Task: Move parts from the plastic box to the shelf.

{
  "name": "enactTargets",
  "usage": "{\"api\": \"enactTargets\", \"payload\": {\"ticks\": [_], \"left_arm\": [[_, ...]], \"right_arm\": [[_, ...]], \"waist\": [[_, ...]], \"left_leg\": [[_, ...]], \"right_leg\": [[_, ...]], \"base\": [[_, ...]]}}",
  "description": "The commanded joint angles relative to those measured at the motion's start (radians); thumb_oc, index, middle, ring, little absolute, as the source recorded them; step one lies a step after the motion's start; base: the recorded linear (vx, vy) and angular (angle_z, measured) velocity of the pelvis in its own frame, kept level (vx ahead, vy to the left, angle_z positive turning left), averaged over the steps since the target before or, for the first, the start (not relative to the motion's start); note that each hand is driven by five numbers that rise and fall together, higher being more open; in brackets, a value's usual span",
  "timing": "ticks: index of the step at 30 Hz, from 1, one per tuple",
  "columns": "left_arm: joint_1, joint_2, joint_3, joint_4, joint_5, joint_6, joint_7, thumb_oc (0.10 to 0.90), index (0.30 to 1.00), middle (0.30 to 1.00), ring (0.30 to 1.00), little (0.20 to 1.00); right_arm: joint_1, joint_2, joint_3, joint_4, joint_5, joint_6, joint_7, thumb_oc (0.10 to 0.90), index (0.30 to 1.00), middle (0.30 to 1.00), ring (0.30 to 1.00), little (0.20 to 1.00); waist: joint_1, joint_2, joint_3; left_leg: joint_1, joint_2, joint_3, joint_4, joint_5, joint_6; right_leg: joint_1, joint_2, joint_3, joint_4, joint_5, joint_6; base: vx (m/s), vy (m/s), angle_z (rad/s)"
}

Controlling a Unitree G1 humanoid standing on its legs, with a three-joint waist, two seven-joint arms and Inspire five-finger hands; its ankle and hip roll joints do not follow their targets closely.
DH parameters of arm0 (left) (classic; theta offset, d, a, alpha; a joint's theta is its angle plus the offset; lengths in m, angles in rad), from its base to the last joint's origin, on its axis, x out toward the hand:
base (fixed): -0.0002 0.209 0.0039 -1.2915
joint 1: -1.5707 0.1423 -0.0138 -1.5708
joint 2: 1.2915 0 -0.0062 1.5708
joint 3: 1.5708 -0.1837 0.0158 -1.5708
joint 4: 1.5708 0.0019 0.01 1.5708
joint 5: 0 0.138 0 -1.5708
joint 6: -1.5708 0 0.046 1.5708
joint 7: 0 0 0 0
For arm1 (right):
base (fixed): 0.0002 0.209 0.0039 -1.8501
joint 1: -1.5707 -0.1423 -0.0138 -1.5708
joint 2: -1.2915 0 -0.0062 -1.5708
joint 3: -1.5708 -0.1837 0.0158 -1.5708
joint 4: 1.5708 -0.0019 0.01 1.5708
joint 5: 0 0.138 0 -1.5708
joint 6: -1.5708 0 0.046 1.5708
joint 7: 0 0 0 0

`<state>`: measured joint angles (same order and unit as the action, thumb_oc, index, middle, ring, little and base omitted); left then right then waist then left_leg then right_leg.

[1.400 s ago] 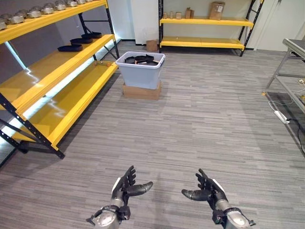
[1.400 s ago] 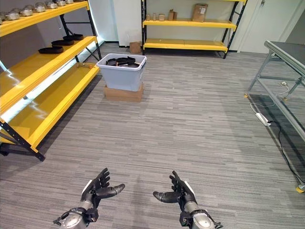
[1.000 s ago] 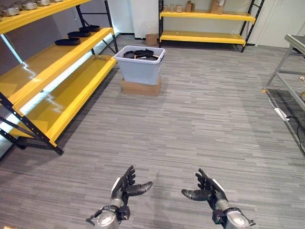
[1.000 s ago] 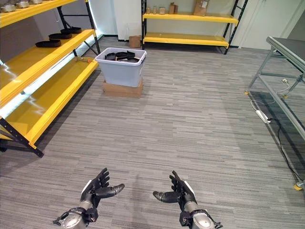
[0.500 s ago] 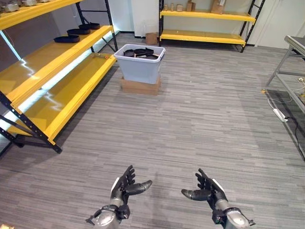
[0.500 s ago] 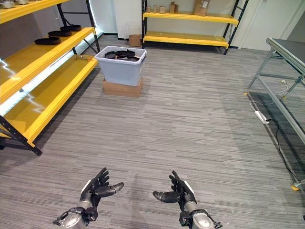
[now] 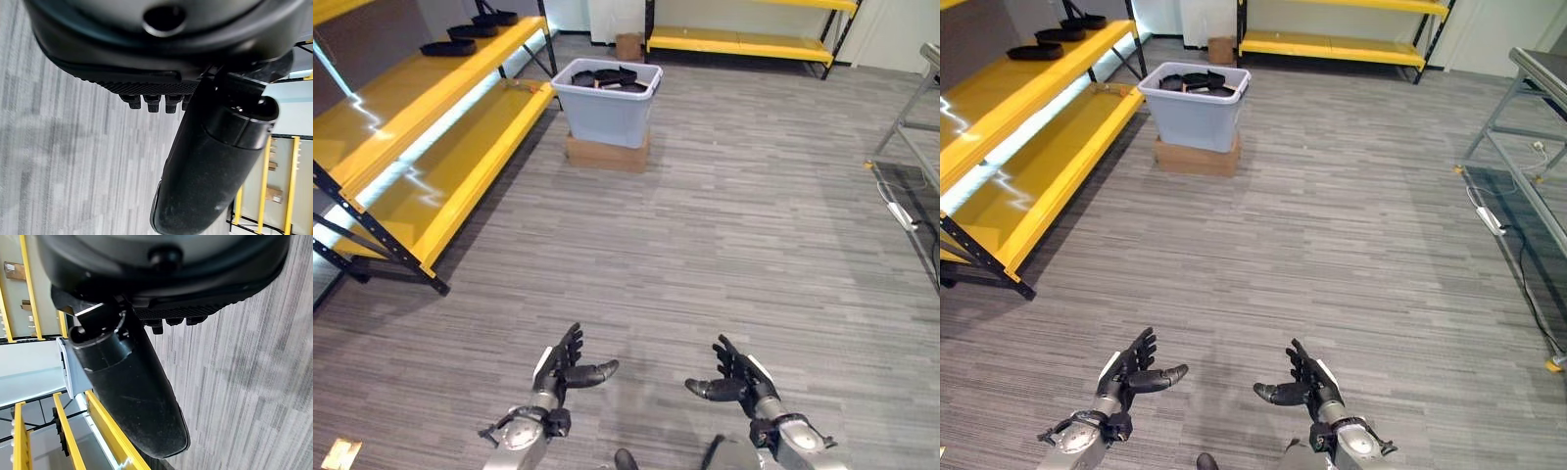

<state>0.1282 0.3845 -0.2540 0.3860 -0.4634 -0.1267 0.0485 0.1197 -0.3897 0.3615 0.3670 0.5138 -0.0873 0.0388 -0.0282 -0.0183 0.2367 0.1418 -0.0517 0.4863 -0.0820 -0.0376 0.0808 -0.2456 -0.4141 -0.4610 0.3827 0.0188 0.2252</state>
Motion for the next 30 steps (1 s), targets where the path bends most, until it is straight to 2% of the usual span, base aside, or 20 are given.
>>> {"api": "enactTargets", "payload": {"ticks": [1, 3, 4, 5, 7, 9, 12, 13, 16, 18, 19, 20, 21, 23, 24, 25, 26, 28, 29, 30], "left_arm": [[-0.064, 0.001, 0.009, -0.081, -0.001, -0.102, -0.001, 0.9, 1.0, 1.0, 1.0, 1.0], [-0.07, -0.004, 0.0, -0.078, 0.007, -0.103, -0.004, 0.9, 1.0, 1.0, 1.0, 1.0], [-0.072, -0.007, -0.003, -0.075, 0.01, -0.105, -0.007, 0.9, 1.0, 1.0, 1.0, 1.0], [-0.08, -0.021, -0.022, -0.063, 0.019, -0.109, -0.017, 0.9, 1.0, 1.0, 1.0, 1.0], [-0.086, -0.028, -0.03, -0.061, 0.013, -0.109, -0.017, 0.9, 1.0, 1.0, 1.0, 1.0], [-0.098, -0.036, -0.033, -0.064, -0.009, -0.111, -0.018, 0.9, 1.0, 1.0, 1.0, 1.0], [-0.117, -0.032, -0.044, -0.061, -0.015, -0.11, -0.014, 0.9, 1.0, 1.0, 1.0, 1.0], [-0.118, -0.032, -0.044, -0.06, -0.015, -0.11, -0.014, 0.9, 1.0, 1.0, 1.0, 1.0], [-0.117, -0.03, -0.048, -0.072, -0.032, -0.112, -0.022, 0.9, 1.0, 1.0, 1.0, 1.0], [-0.117, -0.024, -0.049, -0.075, -0.047, -0.112, -0.026, 0.9, 1.0, 1.0, 1.0, 1.0], [-0.115, -0.021, -0.048, -0.075, -0.045, -0.108, -0.025, 0.9, 1.0, 1.0, 1.0, 1.0], [-0.113, -0.018, -0.047, -0.074, -0.045, -0.104, -0.025, 0.9, 1.0, 1.0, 1.0, 1.0], [-0.113, -0.017, -0.047, -0.072, -0.046, -0.103, -0.024, 0.9, 1.0, 1.0, 1.0, 1.0], [-0.11, -0.012, -0.046, -0.075, -0.046, -0.103, -0.018, 0.9, 1.0, 1.0, 1.0, 1.0], [-0.109, -0.011, -0.046, -0.075, -0.046, -0.102, -0.017, 0.9, 1.0, 1.0, 1.0, 1.0], [-0.105, -0.008, -0.044, -0.08, -0.047, -0.101, -0.019, 0.9, 1.0, 1.0, 1.0, 1.0], [-0.097, -0.002, -0.043, -0.082, -0.04, -0.103, -0.019, 0.9, 1.0, 1.0, 1.0, 1.0], [-0.087, 0.003, -0.033, -0.084, -0.026, -0.103, -0.015, 0.9, 1.0, 1.0, 1.0, 1.0], [-0.086, 0.008, -0.029, -0.085, -0.022, -0.104, -0.012, 0.9, 1.0, 1.0, 1.0, 1.0], [-0.086, 0.01, -0.028, -0.089, -0.024, -0.105, -0.016, 0.9, 1.0, 1.0, 1.0, 1.0]], "right_arm": [[-0.078, 0.018, 0.0, -0.036, 0.01, -0.093, 0.001, 0.9, 1.0, 1.0, 1.0, 1.0], [-0.082, 0.014, 0.008, -0.048, 0.0, -0.093, 0.002, 0.9, 1.0, 1.0, 1.0, 1.0], [-0.073, 0.015, 0.008, -0.051, 0.003, -0.091, 0.007, 0.9, 1.0, 1.0, 1.0, 1.0], [-0.075, 0.011, 0.007, -0.04, 0.01, -0.092, 0.009, 0.9, 1.0, 1.0, 1.0, 1.0], [-0.076, 0.007, 0.0, -0.045, 0.019, -0.094, 0.007, 0.9, 1.0, 1.0, 1.0, 1.0], [-0.078, -0.009, -0.02, -0.051, 0.027, -0.101, 0.0, 0.9, 1.0, 1.0, 1.0, 1.0], [-0.085, -0.022, -0.03, -0.044, 0.047, -0.11, -0.009, 0.9, 1.0, 1.0, 1.0, 1.0], [-0.086, -0.022, -0.03, -0.044, 0.047, -0.11, -0.009, 0.9, 1.0, 1.0, 1.0, 1.0], [-0.091, -0.036, -0.028, -0.034, 0.059, -0.109, -0.006, 0.9, 1.0, 1.0, 1.0, 1.0], [-0.093, -0.048, -0.029, -0.034, 0.069, -0.108, -0.002, 0.9, 1.0, 1.0, 1.0, 1.0], [-0.09, -0.048, -0.029, -0.034, 0.071, -0.107, -0.002, 0.9, 1.0, 1.0, 1.0, 1.0], [-0.084, -0.044, -0.029, -0.034, 0.075, -0.107, -0.004, 0.9, 1.0, 1.0, 1.0, 1.0], [-0.081, -0.043, -0.03, -0.031, 0.077, -0.108, -0.008, 0.9, 1.0, 1.0, 1.0, 1.0], [-0.077, -0.04, -0.031, -0.033, 0.078, -0.112, -0.015, 0.9, 1.0, 1.0, 1.0, 1.0], [-0.076, -0.039, -0.031, -0.033, 0.078, -0.112, -0.015, 0.9, 1.0, 1.0, 1.0, 1.0], [-0.076, -0.038, -0.033, -0.032, 0.077, -0.112, -0.015, 0.9, 1.0, 1.0, 1.0, 1.0], [-0.079, -0.033, -0.028, -0.025, 0.073, -0.115, -0.014, 0.9, 1.0, 1.0, 1.0, 1.0], [-0.083, -0.034, -0.02, -0.02, 0.063, -0.117, -0.015, 0.9, 1.0, 1.0, 1.0, 1.0], [-0.087, -0.035, -0.017, -0.019, 0.063, -0.117, -0.014, 0.9, 1.0, 1.0, 1.0, 1.0], [-0.089, -0.033, -0.016, -0.02, 0.064, -0.115, -0.011, 0.9, 1.0, 1.0, 1.0, 1.0]], "waist": [[0.005, -0.008, -0.062], [-0.006, -0.014, -0.064], [-0.005, -0.017, -0.069], [-0.003, -0.015, -0.093], [-0.01, -0.011, -0.1], [-0.016, -0.002, -0.108], [-0.021, -0.003, -0.107], [-0.022, -0.001, -0.108], [-0.005, -0.007, -0.088], [0.014, -0.041, -0.066], [0.018, -0.045, -0.063], [0.024, -0.035, -0.061], [0.029, -0.035, -0.058], [0.037, -0.052, -0.054], [0.037, -0.054, -0.056], [0.039, -0.061, -0.056], [0.047, -0.064, -0.06], [0.067, -0.049, -0.06], [0.074, -0.045, -0.059], [0.07, -0.041, -0.061]], "left_leg": [[0.094, 0.076, -0.071, -0.005, -0.039, -0.113], [0.111, 0.082, -0.081, -0.005, -0.052, -0.128], [0.123, 0.083, -0.087, -0.005, -0.06, -0.135], [0.143, 0.088, -0.09, -0.005, -0.07, -0.138], [0.145, 0.092, -0.101, -0.001, -0.07, -0.137], [0.135, 0.121, -0.108, 0.064, -0.084, -0.151], [0.073, 0.173, -0.113, 0.218, -0.061, -0.193], [0.066, 0.179, -0.115, 0.228, -0.065, -0.196], [-0.029, 0.232, -0.144, 0.463, 0.018, -0.255], [-0.107, 0.236, -0.147, 0.619, 0.116, -0.286], [-0.117, 0.248, -0.142, 0.647, 0.143, -0.291], [-0.123, 0.276, -0.15, 0.64, 0.15, -0.308], [-0.139, 0.289, -0.143, 0.599, 0.142, -0.301], [-0.197, 0.295, -0.134, 0.498, 0.089, -0.261], [-0.196, 0.291, -0.132, 0.494, 0.088, -0.257], [-0.211, 0.299, -0.125, 0.454, 0.06, -0.24], [-0.249, 0.33, -0.102, 0.294, 0.106, -0.238], [-0.282, 0.369, -0.143, 0.151, 0.227, -0.262], [-0.279, 0.377, -0.158, 0.123, 0.254, -0.268], [-0.255, 0.366, -0.152, 0.117, 0.231, -0.261]], "right_leg": [[0.037, 0.039, -0.001, -0.286, 0.271, 0.023], [0.032, 0.05, 0.032, -0.351, 0.29, 0.03], [0.047, 0.06, 0.031, -0.364, 0.272, 0.024], [0.071, 0.072, -0.001, -0.36, 0.267, 0.017], [0.078, 0.081, -0.007, -0.352, 0.27, 0.015], [0.1, 0.111, -0.034, -0.341, 0.23, -0.002], [0.127, 0.163, -0.038, -0.35, 0.183, -0.039], [0.127, 0.167, -0.041, -0.351, 0.181, -0.041], [0.18, 0.217, -0.047, -0.379, 0.132, -0.094], [0.214, 0.221, -0.075, -0.383, 0.099, -0.143], [0.226, 0.233, -0.082, -0.384, 0.085, -0.156], [0.243, 0.264, -0.074, -0.387, 0.058, -0.156], [0.258, 0.273, -0.079, -0.395, 0.053, -0.153], [0.282, 0.271, -0.083, -0.409, 0.046, -0.135], [0.281, 0.268, -0.082, -0.409, 0.046, -0.133], [0.286, 0.264, -0.079, -0.411, 0.043, -0.129], [0.297, 0.258, -0.065, -0.412, 0.029, -0.113], [0.321, 0.273, -0.039, -0.41, 0.003, -0.107], [0.33, 0.275, -0.03, -0.401, -0.01, -0.109], [0.336, 0.277, -0.026, -0.392, -0.018, -0.108]], "base": [[0.2, -0.154, 0.14], [0.21, -0.143, 0.14], [0.31, -0.165, 0.33], [0.31, -0.158, 0.39], [0.2, -0.112, 0.33], [0.22, -0.195, 0.41], [0.15, -0.212, 0.19], [0.12, -0.195, 0.08], [0.1, -0.198, -0.04], [0.12, -0.221, -0.2], [0.23, -0.165, -0.23], [0.21, -0.1, -0.12], [0.22, -0.054, -0.02], [0.17, 0.015, 0.12], [0.13, 0.038, 0.27], [0.21, 0.127, 0.19], [0.31, 0.197, 0.06], [0.31, 0.207, -0.06], [0.25, 0.133, -0.25], [0.23, 0.123, -0.63]]}}
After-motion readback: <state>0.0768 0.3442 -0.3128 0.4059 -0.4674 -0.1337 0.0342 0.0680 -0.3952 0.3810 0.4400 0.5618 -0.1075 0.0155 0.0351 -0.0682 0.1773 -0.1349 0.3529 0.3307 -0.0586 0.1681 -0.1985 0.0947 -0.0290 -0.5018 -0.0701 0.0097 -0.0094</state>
